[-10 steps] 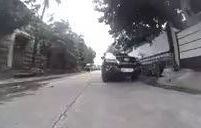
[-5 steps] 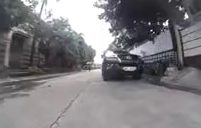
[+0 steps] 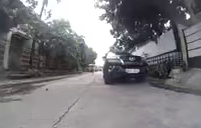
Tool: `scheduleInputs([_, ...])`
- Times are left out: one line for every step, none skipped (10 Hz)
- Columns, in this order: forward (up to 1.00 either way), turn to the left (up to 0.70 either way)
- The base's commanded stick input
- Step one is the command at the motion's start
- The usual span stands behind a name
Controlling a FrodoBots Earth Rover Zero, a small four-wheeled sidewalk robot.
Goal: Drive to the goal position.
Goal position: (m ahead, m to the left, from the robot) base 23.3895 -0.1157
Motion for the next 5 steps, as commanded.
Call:
scheduleInputs([0.5,0.0])
scheduleInputs([0.5,0.0])
scheduleInputs([0.5,0.0])
scheduleInputs([0.5,0.0])
scheduleInputs([0.5,0.0])
